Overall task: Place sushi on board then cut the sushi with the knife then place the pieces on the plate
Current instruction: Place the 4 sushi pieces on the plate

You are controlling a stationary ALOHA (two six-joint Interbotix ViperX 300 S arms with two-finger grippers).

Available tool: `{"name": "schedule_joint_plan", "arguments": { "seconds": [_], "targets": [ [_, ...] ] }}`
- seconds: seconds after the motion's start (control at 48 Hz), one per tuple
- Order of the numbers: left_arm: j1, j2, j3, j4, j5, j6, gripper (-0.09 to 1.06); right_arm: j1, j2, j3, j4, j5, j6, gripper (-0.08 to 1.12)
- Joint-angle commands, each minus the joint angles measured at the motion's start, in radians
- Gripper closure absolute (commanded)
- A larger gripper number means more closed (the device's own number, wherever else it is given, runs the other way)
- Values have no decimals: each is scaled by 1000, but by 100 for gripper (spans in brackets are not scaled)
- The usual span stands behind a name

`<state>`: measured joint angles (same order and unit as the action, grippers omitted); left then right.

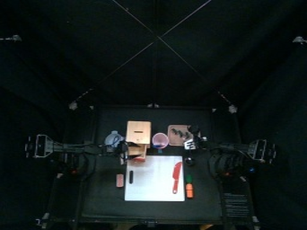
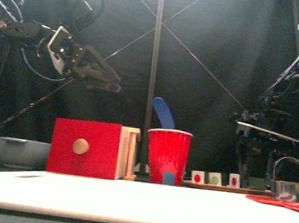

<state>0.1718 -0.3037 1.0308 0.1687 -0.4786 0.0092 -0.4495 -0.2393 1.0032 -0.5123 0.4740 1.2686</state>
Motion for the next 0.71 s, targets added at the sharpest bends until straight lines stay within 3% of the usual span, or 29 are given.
{"name": "schedule_joint_plan", "arguments": {
  "seconds": [0.021, 0.5, 0.708],
  "targets": [
    [3, -3, -11, 2, -8, 0, 11, -5, 0, -21, -5, -3, -2, 6],
    [3, -5, -11, 2, -2, 0, 11, 3, 29, -32, 2, -2, 0, 26],
    [3, -8, -9, 0, -2, 0, 11, 48, -81, -32, 5, 120, -2, 26]
  ]
}}
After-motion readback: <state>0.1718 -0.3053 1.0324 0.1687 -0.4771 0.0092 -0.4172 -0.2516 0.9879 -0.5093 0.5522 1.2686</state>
